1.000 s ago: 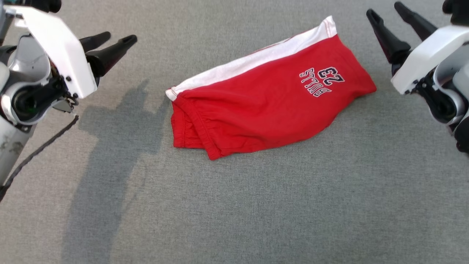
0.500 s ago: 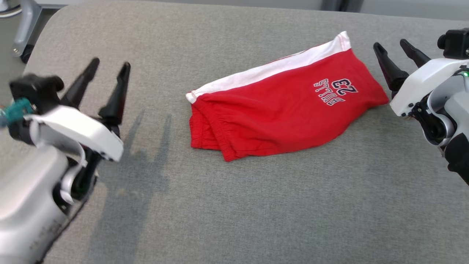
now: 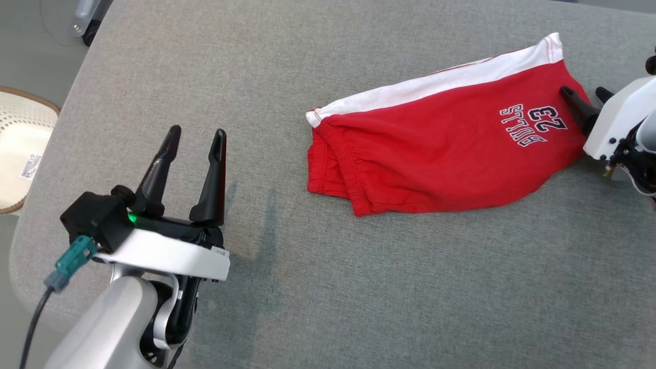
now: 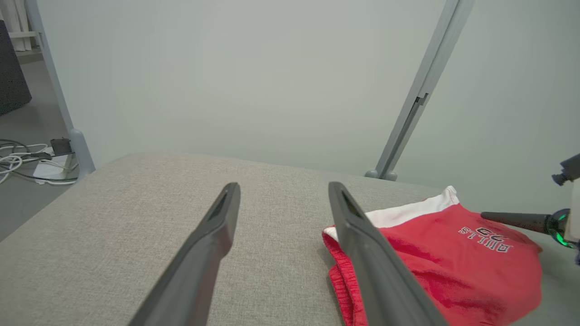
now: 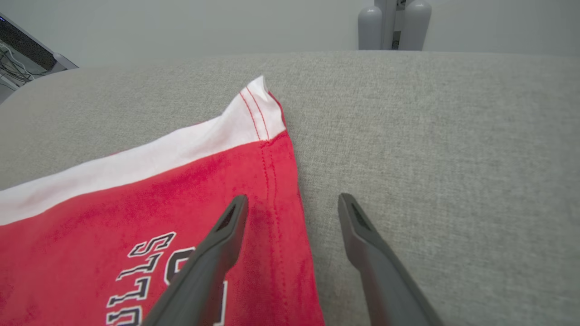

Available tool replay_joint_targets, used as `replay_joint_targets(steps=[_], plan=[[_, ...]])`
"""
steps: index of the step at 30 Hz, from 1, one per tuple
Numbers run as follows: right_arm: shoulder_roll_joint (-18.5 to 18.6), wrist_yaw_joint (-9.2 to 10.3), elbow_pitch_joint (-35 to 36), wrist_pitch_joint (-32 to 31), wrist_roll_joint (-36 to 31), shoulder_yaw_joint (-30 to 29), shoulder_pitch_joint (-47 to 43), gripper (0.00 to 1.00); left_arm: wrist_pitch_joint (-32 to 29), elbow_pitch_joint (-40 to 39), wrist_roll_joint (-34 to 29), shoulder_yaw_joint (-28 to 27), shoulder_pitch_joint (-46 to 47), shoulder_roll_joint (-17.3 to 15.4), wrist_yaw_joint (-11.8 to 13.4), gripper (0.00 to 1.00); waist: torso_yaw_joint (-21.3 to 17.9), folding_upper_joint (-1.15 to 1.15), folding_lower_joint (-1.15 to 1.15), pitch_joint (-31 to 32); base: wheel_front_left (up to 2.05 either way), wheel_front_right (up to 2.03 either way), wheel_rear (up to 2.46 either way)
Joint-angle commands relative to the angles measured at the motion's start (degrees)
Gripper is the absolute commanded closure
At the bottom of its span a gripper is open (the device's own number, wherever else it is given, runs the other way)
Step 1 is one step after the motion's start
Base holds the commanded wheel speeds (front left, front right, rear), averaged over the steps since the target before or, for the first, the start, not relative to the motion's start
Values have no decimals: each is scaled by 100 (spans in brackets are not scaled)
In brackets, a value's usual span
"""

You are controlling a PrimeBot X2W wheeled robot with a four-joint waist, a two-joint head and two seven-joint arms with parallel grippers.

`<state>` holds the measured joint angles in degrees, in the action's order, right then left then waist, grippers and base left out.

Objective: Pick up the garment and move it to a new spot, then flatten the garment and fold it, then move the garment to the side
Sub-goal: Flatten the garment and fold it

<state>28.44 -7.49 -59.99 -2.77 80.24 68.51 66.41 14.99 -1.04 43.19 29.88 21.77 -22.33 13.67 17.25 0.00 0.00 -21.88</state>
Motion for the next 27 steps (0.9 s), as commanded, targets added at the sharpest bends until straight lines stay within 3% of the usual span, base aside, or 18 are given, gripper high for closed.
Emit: replay_joint_targets(steps=[1,9,14,15,16,17,27], plan=[[10,-1,-67,-119,96,-38,15,0,16,-56,-308,-164,-188,85,-43,0,54,0,0,-46,0,0,0],[-168,-1,117,-816,654,-220,-299,0,16,-92,-1418,-1012,-873,900,-564,0,131,0,0,-18,0,0,0],[-135,-1,277,-794,718,-249,-369,0,16,41,-1752,-1255,-1040,1225,-813,0,142,0,0,43,0,0,0],[-122,-1,291,-732,703,-253,-363,11,17,75,-1827,-1302,-1071,1311,-872,0,146,0,0,60,0,0,0],[-105,-1,297,-666,685,-264,-349,11,17,115,-1880,-1343,-1096,1380,-932,0,147,0,0,75,0,0,0],[-94,-1,297,-607,676,-277,-347,100,17,158,-1945,-1389,-1106,1435,-995,0,146,0,0,91,0,0,0],[-24,-1,419,-58,886,-526,-595,100,17,518,-2311,-1756,-1214,1731,-1492,0,-73,0,0,390,0,0,0]])
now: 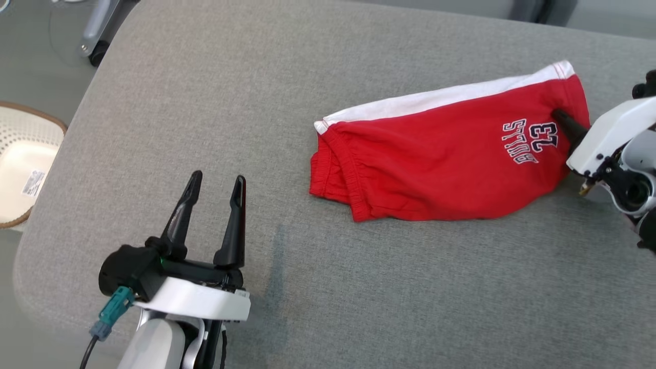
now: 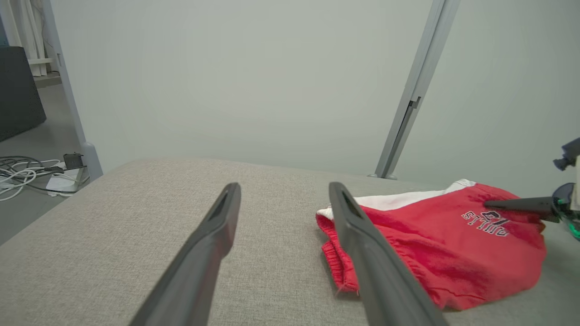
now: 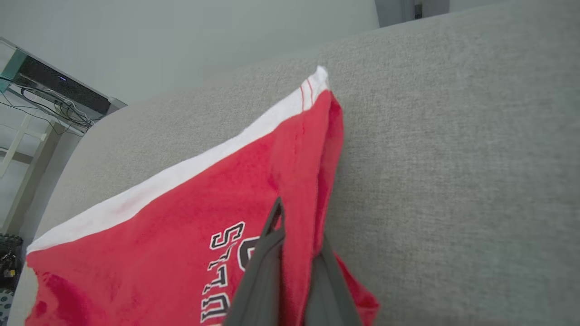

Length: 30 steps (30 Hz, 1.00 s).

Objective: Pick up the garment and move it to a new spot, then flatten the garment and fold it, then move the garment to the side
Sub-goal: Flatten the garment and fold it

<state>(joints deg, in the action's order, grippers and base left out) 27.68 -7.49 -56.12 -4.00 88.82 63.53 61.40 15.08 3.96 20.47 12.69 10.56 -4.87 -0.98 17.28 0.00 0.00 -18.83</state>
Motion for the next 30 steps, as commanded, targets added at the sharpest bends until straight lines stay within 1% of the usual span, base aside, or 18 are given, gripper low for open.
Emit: replay_joint_targets(steps=[1,8,11,16,18,25,30], plan=[[60,-1,72,130,72,-67,-173,100,8,52,-67,-54,-108,4,-60,0,-119,0,0,135,0,0,0],[170,-1,408,575,260,-260,-753,100,8,247,-248,-156,-252,51,-238,0,-469,0,0,514,0,0,0],[266,-1,434,707,293,-302,-955,100,8,299,-309,-170,-327,60,-285,0,-592,0,0,626,0,0,0],[387,-1,435,907,260,-343,-1178,100,8,342,-375,-159,-391,82,-338,0,-667,0,0,719,0,0,0],[465,-1,405,1079,183,-366,-1181,100,8,359,-388,-141,-417,93,-347,0,-670,0,0,749,0,0,0],[322,-1,528,1335,-116,-248,-948,100,8,466,-362,-120,-478,124,-393,0,-602,0,0,895,0,0,0],[66,-1,593,1335,-305,-78,-769,100,8,515,-322,-113,-529,144,-399,0,-481,0,0,982,0,0,0]])
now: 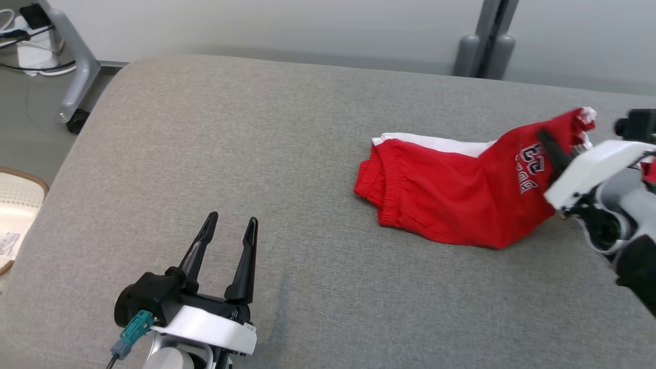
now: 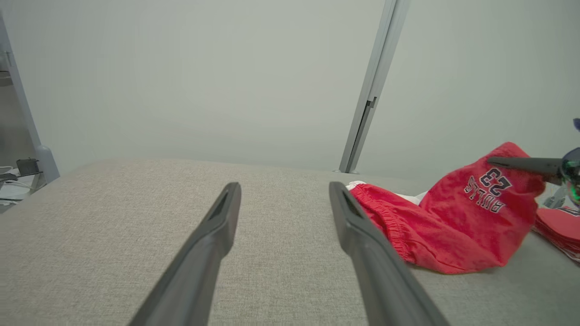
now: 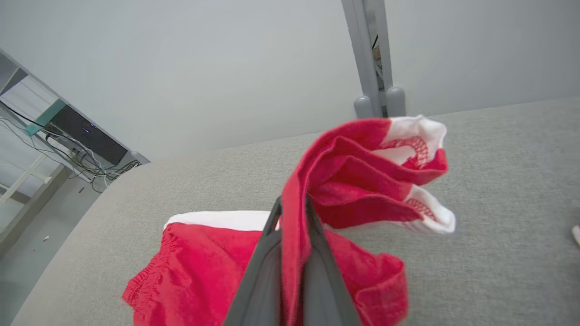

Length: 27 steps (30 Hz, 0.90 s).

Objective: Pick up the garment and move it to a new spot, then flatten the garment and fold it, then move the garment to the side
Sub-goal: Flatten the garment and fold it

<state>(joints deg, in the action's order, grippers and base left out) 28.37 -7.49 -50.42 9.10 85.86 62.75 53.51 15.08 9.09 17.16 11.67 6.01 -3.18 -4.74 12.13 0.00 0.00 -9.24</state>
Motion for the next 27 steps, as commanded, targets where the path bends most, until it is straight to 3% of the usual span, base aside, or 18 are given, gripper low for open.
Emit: replay_joint_targets(steps=[1,12,24,27], plan=[[-79,-1,32,9,-45,33,58,100,8,12,30,-2,-87,-18,-24,0,73,0,0,37,0,0,0],[-881,-1,-530,-309,-94,327,231,100,8,143,97,111,12,14,-11,0,685,0,0,38,0,0,0],[-1325,-1,-1187,-436,-78,431,303,100,8,184,125,204,93,20,-3,0,1201,0,0,-131,0,0,0],[-1397,-1,-1256,-518,-78,471,328,80,8,178,155,229,121,20,32,0,1214,0,0,-161,0,0,0]])
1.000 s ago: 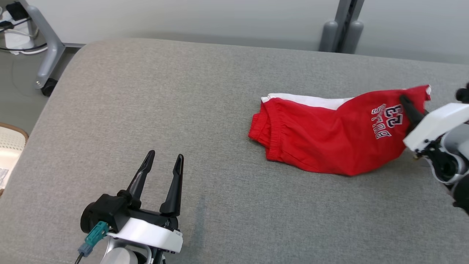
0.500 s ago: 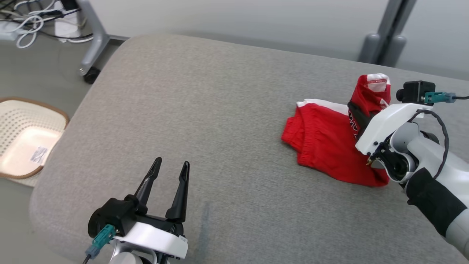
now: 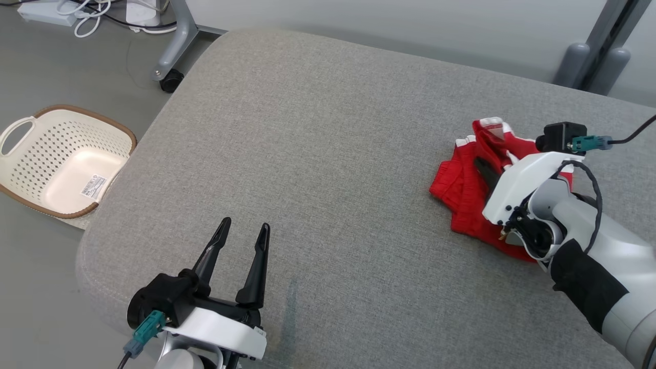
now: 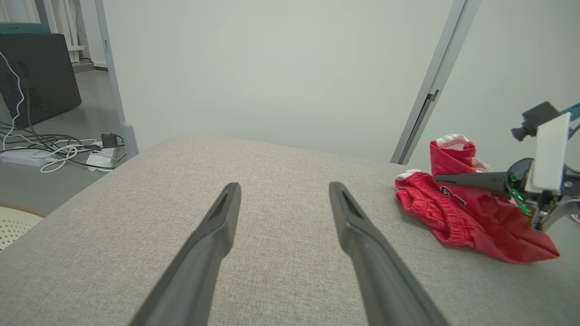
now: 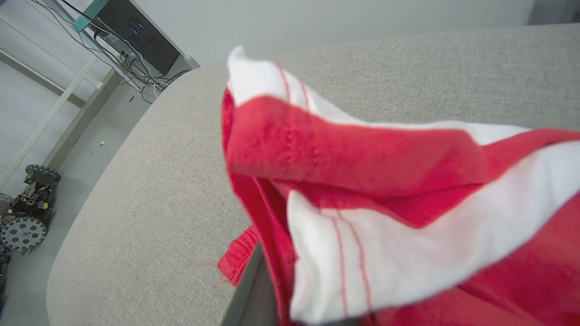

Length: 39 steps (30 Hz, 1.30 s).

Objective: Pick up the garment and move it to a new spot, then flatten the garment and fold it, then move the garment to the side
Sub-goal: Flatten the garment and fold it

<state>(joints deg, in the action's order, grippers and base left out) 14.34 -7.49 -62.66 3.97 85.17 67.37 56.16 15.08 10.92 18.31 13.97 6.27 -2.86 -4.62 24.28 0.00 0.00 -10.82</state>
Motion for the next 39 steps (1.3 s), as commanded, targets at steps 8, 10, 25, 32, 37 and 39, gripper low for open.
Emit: replay_joint_targets(steps=[8,10,25,32,37,39], plan=[[-73,-1,333,-74,-103,157,88,0,8,52,60,-73,76,-12,74,0,-312,0,0,142,0,0,0],[-72,-1,492,-107,-105,199,37,0,8,63,52,-117,39,-16,75,0,-450,0,0,235,0,0,0],[915,-1,1628,1022,-357,-17,-185,0,8,55,-29,-357,-262,-15,40,0,-1235,0,0,716,0,0,0],[1106,-1,1114,1130,-767,-518,-356,0,8,-55,25,-406,-339,-17,58,0,-1367,0,0,703,0,0,0],[1008,-1,876,1127,-1218,-1070,-553,0,8,-139,7,-400,-278,-17,40,0,-1295,0,0,675,0,0,0],[977,-1,796,1126,-1354,-1200,-621,0,8,-159,-5,-405,-281,-14,40,0,-1225,0,0,660,0,0,0]])
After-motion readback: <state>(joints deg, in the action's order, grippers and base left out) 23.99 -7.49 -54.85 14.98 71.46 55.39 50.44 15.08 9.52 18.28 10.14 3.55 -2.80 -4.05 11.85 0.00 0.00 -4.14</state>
